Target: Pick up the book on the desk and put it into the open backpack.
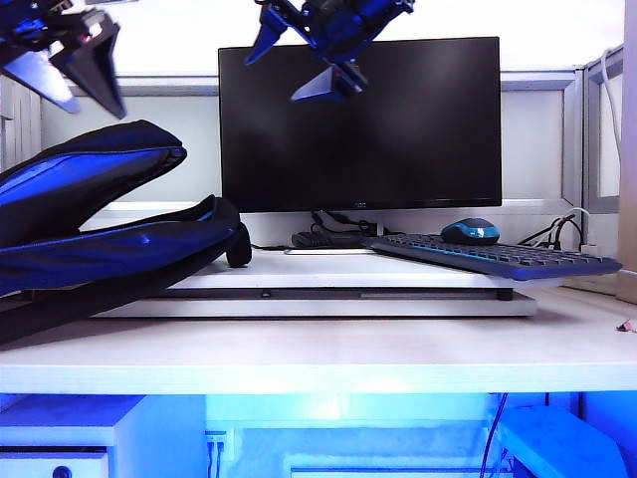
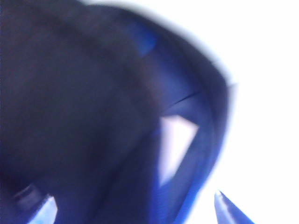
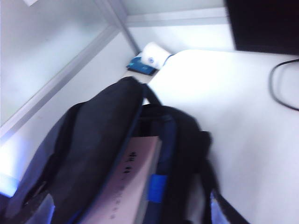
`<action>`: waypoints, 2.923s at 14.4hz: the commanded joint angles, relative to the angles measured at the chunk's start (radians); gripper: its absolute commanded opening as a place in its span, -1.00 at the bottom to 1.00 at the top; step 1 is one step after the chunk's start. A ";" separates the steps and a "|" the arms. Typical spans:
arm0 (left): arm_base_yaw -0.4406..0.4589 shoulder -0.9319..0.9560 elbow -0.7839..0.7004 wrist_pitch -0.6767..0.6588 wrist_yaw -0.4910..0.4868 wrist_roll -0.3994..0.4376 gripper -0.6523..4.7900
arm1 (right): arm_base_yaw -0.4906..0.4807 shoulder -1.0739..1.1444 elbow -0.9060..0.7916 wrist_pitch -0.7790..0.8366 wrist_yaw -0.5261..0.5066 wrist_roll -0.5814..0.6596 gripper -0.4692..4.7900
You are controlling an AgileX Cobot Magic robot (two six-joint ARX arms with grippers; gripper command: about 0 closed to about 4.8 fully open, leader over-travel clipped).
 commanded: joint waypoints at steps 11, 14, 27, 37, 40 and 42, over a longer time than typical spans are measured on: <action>-0.079 -0.348 0.113 0.228 -0.032 -0.175 1.00 | -0.105 -0.218 0.006 -0.126 0.173 -0.214 0.82; -0.079 -0.472 0.113 0.127 -0.148 -0.195 1.00 | -0.126 -0.352 0.006 -0.185 0.190 -0.253 0.82; -0.079 -0.864 -0.168 -0.096 -0.263 -0.364 1.00 | -0.126 -0.734 0.004 -0.461 0.190 -0.295 0.76; -0.079 -1.135 -0.590 -0.038 -0.267 -0.453 1.00 | -0.126 -1.094 -0.440 -0.451 0.260 -0.309 0.65; -0.079 -1.148 -0.642 -0.026 -0.256 -0.472 1.00 | -0.126 -1.290 -0.818 -0.275 0.271 -0.229 0.64; -0.079 -1.148 -0.657 0.009 -0.256 -0.468 1.00 | -0.126 -1.399 -0.999 -0.186 0.331 -0.211 0.47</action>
